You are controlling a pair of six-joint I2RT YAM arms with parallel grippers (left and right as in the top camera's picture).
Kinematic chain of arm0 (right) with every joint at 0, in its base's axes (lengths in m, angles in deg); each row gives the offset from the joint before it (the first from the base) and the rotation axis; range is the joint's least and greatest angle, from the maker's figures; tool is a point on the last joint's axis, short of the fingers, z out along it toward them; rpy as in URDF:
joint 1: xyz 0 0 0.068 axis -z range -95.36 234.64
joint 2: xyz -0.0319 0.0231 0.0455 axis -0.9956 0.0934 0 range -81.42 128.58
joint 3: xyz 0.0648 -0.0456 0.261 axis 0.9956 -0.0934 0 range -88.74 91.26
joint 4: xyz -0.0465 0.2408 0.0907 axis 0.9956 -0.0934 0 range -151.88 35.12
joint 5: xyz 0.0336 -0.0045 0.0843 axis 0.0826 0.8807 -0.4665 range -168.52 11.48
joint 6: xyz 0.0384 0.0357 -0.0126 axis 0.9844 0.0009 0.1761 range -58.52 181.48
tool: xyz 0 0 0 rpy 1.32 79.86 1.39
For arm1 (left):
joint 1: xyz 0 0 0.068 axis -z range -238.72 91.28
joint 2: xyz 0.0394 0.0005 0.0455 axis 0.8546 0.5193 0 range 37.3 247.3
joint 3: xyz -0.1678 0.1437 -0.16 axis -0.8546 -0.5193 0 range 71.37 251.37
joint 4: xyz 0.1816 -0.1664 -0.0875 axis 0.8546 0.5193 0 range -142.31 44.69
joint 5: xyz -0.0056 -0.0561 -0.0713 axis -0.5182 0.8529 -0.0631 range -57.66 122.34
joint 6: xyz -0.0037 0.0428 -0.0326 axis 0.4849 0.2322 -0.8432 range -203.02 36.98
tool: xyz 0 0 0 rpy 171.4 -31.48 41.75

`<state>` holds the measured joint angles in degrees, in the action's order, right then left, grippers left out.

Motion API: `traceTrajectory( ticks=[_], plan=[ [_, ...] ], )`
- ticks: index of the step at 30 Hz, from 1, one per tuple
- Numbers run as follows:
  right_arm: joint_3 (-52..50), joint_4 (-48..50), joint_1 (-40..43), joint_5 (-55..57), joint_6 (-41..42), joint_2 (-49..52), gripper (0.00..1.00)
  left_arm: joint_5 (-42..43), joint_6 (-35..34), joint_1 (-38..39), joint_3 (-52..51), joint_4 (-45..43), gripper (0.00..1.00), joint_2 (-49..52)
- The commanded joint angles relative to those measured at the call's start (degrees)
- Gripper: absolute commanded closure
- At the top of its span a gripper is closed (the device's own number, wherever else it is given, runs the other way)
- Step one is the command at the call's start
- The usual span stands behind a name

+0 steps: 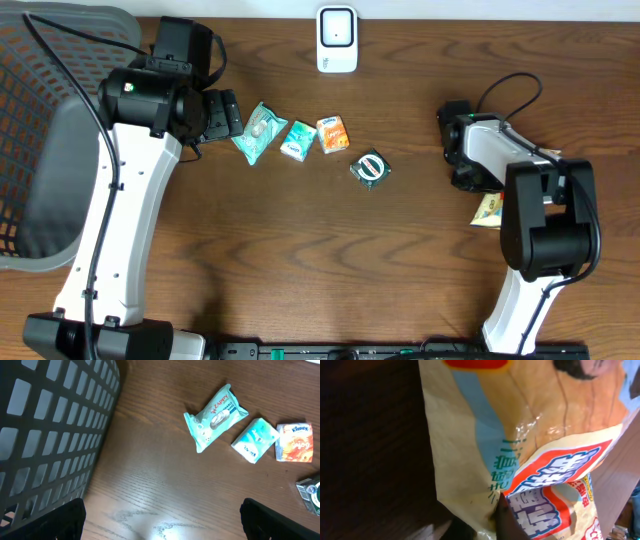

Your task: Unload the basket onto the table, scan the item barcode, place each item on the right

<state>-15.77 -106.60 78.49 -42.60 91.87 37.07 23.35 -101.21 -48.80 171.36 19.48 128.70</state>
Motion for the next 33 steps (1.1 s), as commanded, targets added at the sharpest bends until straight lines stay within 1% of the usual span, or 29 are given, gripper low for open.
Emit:
traceTrajectory(
  ticks=[1, 8, 12, 15, 18, 22, 28, 33],
  plan=[
    [-0.8, 1.2, 0.6, -10.0, 0.6, 3.0, 0.99, -0.7, -0.5, -0.1, -0.2, 0.2, 0.02, -0.1],
    [1.7, 1.1, 0.5, -21.9, -7.0, -0.7, 0.99, -0.7, -0.5, -0.1, -0.2, 0.2, 0.02, -0.1],
    [4.3, 2.2, 0.6, -39.0, -15.0, -5.6, 0.99, -0.7, -0.5, -0.1, -0.2, 0.2, 0.02, -0.1],
    [5.1, 5.3, 0.6, -53.7, -20.3, -9.1, 0.99, -0.7, -0.5, -0.1, -0.2, 0.2, 0.02, -0.1],
    [5.1, 9.1, 0.6, -66.2, -20.9, -11.5, 0.99, -0.7, -0.5, -0.1, -0.2, 0.2, 0.02, -0.1],
    [5.1, 12.0, 0.6, -77.2, -20.8, -12.0, 0.99, -0.7, -0.5, -0.1, -0.2, 0.2, 0.02, -0.1],
    [5.1, 13.7, 0.9, -88.4, -20.8, -12.0, 0.99, -0.7, -0.5, -0.1, -0.2, 0.2, 0.02, -0.1],
    [5.1, 15.0, 2.7, -93.5, -20.9, -12.0, 0.99, -0.7, -0.5, -0.1, -0.2, 0.2, 0.02, -0.1]
  ],
)
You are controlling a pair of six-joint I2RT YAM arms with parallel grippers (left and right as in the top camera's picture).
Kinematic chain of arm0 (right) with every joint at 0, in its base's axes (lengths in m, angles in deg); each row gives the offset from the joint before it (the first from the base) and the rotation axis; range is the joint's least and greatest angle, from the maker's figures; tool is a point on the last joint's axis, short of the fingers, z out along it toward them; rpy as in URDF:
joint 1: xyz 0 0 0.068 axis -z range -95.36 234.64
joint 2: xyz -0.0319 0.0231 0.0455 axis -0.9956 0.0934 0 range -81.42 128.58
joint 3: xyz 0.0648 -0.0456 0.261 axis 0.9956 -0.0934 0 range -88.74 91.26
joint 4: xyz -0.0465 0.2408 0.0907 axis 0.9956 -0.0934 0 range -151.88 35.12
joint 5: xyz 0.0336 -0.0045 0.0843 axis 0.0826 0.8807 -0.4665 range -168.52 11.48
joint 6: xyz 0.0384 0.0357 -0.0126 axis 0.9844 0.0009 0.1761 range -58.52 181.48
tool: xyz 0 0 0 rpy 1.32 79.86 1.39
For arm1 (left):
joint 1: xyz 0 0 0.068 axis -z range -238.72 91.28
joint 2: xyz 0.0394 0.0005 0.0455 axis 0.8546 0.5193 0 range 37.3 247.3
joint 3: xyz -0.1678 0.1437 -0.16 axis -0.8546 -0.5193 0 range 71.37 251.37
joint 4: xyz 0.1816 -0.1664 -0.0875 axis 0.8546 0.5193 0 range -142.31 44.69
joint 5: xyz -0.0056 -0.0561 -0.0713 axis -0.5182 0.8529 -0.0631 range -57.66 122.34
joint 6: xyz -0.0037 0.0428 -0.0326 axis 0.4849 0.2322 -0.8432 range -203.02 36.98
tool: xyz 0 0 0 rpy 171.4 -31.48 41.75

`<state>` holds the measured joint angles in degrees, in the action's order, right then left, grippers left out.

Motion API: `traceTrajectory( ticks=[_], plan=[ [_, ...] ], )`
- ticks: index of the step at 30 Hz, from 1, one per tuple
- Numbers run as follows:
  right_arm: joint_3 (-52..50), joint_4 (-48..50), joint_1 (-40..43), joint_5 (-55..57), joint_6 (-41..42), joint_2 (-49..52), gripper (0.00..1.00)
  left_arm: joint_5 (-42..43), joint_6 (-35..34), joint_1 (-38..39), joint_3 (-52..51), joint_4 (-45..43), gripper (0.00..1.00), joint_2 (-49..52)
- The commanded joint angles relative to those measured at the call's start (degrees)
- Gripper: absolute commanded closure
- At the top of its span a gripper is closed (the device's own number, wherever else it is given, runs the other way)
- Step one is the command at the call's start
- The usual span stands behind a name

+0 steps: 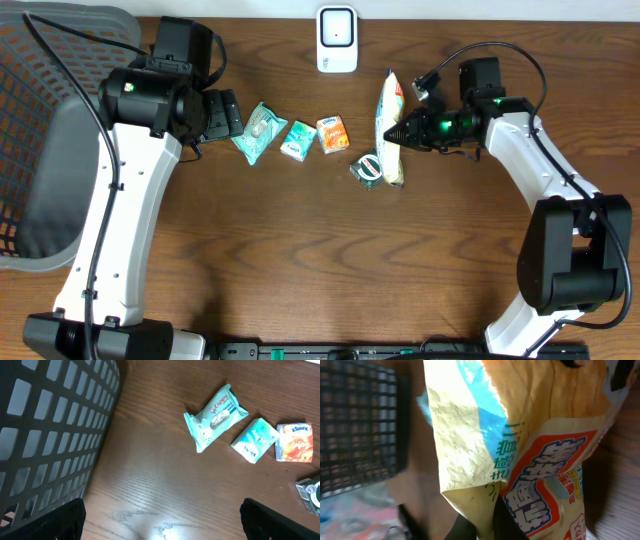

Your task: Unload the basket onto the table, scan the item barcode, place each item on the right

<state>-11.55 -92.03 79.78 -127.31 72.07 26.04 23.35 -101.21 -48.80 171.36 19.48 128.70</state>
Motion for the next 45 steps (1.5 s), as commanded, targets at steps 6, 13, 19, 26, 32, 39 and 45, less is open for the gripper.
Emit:
traceTrajectory(
  ticks=[6, 13, 19, 26, 32, 39, 45],
  plan=[
    [-0.2, 0.5, 5.0, -9.0, -1.0, -0.9, 0.99, -0.7, -0.5, -0.1, -0.2, 0.2, 0.02, -0.1],
    [-5.6, 1.7, 8.5, -8.7, -2.5, -0.9, 0.99, -0.7, -0.5, -0.1, -0.2, 0.2, 0.02, -0.1],
    [-9.6, 1.9, 14.0, -6.1, -2.5, -0.9, 0.99, -0.7, -0.5, -0.1, -0.2, 0.2, 0.02, -0.1],
    [-9.3, -3.7, 19.3, 2.8, -5.2, -1.0, 0.99, -0.7, -0.5, -0.1, -0.2, 0.2, 0.02, -0.1],
    [-4.8, -13.1, 21.9, 18.2, -6.4, -1.0, 0.72, -0.7, -0.5, -0.1, -0.2, 0.2, 0.02, -0.1],
    [-4.0, -14.5, 21.8, 28.8, -4.4, -1.0, 0.41, -0.7, -0.5, -0.1, -0.2, 0.2, 0.02, -0.1],
    [-4.9, -14.3, 21.8, 36.5, 0.7, -1.0, 0.55, -0.7, -0.5, -0.1, -0.2, 0.2, 0.02, -0.1]
  ],
)
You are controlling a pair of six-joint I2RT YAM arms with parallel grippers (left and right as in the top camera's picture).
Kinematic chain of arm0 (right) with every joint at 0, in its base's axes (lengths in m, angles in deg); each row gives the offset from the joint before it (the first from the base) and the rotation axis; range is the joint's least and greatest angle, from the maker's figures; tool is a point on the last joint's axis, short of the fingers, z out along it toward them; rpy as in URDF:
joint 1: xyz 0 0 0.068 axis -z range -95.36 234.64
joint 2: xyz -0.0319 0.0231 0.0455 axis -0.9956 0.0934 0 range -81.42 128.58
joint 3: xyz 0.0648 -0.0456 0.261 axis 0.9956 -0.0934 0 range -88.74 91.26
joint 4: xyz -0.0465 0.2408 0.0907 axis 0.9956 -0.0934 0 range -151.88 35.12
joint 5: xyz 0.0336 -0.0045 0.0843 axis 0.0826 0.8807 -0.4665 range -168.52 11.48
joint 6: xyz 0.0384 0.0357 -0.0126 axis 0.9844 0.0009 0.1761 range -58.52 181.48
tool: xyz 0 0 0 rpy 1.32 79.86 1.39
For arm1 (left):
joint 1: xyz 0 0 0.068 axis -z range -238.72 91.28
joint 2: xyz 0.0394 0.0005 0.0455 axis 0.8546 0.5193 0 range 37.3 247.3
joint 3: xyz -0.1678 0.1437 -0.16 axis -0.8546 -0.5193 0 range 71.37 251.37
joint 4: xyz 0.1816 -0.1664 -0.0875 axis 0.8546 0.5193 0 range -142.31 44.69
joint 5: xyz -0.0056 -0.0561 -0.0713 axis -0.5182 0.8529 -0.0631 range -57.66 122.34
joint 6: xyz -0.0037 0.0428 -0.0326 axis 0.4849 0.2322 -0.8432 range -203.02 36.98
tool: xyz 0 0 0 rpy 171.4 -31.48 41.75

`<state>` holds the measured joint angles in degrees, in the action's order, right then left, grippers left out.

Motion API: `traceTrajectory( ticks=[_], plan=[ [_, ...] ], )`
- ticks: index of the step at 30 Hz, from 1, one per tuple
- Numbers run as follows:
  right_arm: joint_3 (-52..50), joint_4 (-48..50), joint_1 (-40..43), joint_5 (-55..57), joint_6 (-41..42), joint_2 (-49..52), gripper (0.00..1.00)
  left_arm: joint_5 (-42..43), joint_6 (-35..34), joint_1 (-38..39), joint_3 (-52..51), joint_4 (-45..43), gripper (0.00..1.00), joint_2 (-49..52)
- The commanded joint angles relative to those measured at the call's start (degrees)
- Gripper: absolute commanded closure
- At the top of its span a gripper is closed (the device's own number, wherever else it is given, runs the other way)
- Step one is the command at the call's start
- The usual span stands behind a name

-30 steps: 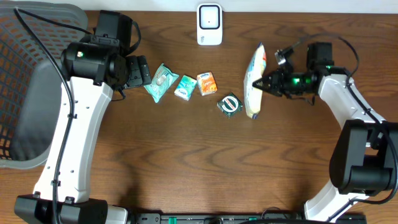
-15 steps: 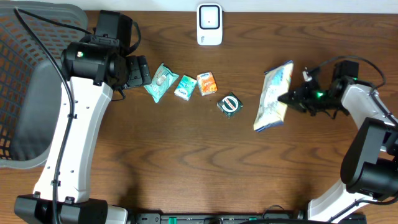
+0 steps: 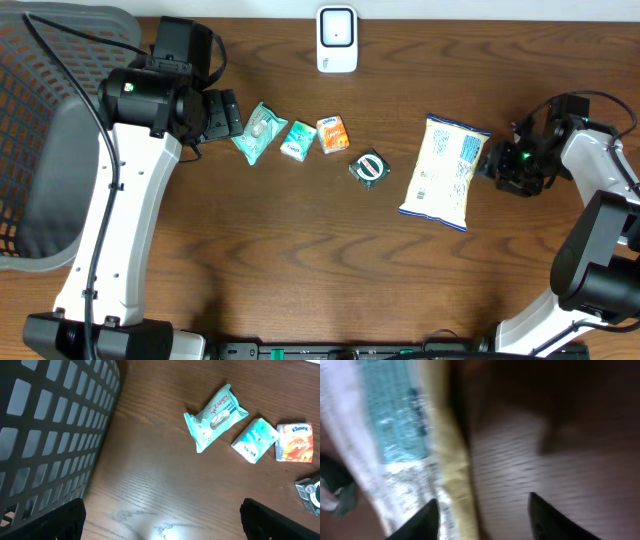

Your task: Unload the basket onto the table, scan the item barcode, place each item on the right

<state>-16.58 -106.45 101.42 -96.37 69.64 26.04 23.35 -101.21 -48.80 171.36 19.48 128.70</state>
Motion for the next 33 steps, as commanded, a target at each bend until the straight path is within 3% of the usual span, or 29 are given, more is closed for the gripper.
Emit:
traceTrajectory(
  ticks=[1, 7, 13, 33],
  plan=[
    [-0.2, 0.3, 0.2, 5.5, 3.8, -1.0, 0.57, -0.7, -0.5, -0.1, -0.2, 0.2, 0.02, -0.1],
    [-3.5, 4.1, -0.9, 0.8, 5.1, -1.0, 0.53, -0.7, -0.5, -0.1, -0.2, 0.2, 0.02, -0.1],
    [-7.2, 10.1, -3.3, -4.6, 5.7, -1.0, 0.57, -0.7, -0.5, -0.1, -0.2, 0.2, 0.02, -0.1],
    [-13.0, 35.1, -20.5, -9.5, 26.7, -1.0, 0.67, -0.7, -0.5, -0.1, -0.2, 0.2, 0.02, -0.1]
  ],
)
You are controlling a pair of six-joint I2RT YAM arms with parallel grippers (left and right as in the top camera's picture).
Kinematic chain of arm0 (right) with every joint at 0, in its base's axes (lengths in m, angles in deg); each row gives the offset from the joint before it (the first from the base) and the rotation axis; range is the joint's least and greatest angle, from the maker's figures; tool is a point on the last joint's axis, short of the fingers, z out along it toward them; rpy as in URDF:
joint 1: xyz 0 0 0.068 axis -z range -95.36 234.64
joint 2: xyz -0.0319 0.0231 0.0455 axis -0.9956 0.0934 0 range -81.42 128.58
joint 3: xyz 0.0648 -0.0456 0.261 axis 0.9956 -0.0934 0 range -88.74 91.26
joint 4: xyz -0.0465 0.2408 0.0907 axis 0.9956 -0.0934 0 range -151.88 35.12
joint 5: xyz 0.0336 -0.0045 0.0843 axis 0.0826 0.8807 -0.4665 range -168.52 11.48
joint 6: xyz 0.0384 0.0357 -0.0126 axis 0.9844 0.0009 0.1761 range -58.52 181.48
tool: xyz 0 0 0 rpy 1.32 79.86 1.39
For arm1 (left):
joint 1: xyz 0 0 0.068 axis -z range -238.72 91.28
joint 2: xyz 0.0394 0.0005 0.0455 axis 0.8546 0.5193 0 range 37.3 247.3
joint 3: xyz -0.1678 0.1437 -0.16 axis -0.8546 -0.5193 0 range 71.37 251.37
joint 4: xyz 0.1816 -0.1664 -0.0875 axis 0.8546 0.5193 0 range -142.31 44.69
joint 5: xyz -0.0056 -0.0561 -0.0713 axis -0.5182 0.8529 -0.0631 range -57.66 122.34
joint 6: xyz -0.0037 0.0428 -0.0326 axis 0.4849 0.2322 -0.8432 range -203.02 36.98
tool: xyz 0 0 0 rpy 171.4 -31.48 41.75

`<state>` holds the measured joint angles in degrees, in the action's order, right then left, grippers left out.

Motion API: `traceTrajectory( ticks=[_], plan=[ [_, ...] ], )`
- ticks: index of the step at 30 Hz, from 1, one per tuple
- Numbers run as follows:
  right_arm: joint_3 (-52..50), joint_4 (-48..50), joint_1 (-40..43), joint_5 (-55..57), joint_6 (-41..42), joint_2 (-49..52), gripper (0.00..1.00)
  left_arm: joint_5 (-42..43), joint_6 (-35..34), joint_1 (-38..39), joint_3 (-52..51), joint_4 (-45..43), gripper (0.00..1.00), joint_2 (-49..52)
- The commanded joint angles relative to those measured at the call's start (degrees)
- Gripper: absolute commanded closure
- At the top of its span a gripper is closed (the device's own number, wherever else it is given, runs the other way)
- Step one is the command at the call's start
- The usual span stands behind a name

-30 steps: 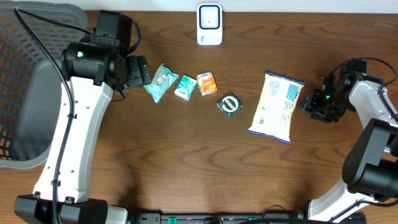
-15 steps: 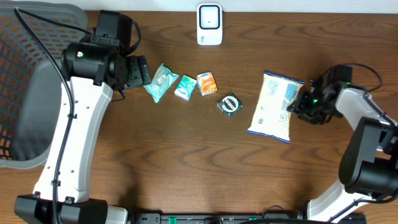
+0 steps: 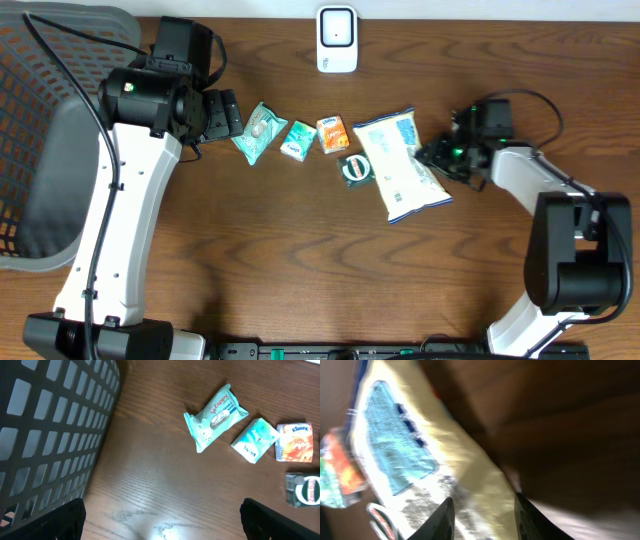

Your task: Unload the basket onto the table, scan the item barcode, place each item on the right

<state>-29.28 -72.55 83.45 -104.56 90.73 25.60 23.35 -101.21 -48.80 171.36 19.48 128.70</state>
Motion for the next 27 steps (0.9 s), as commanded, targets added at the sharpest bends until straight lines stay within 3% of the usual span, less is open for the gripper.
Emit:
traceTrajectory(
  ticks=[1, 7, 11, 19, 22, 27],
  plan=[
    [-0.3, 1.9, -3.4, -1.3, 6.4, -0.5, 0.67, -0.7, -0.5, -0.1, -0.2, 0.2, 0.02, -0.1],
    [0.5, 3.7, -5.5, -0.8, 5.8, -0.5, 0.7, -0.7, -0.5, -0.1, -0.2, 0.2, 0.02, -0.1],
    [3.8, -2.1, -3.6, -0.5, 1.3, -0.8, 0.64, -0.7, -0.5, -0.1, -0.2, 0.2, 0.02, -0.1],
    [14.0, -19.6, -1.9, 3.8, -15.5, -1.0, 0.39, -0.7, -0.5, -0.1, -0.2, 0.2, 0.02, -0.1],
    [14.1, -19.6, -2.1, 3.8, -18.5, -1.0, 0.26, -0.7, -0.5, -0.1, -0.2, 0.2, 0.02, -0.1],
    [12.1, -14.2, -2.7, 3.8, -19.3, -0.9, 0.14, -0.7, -0.5, -0.1, -0.2, 0.2, 0.02, -0.1]
  ],
)
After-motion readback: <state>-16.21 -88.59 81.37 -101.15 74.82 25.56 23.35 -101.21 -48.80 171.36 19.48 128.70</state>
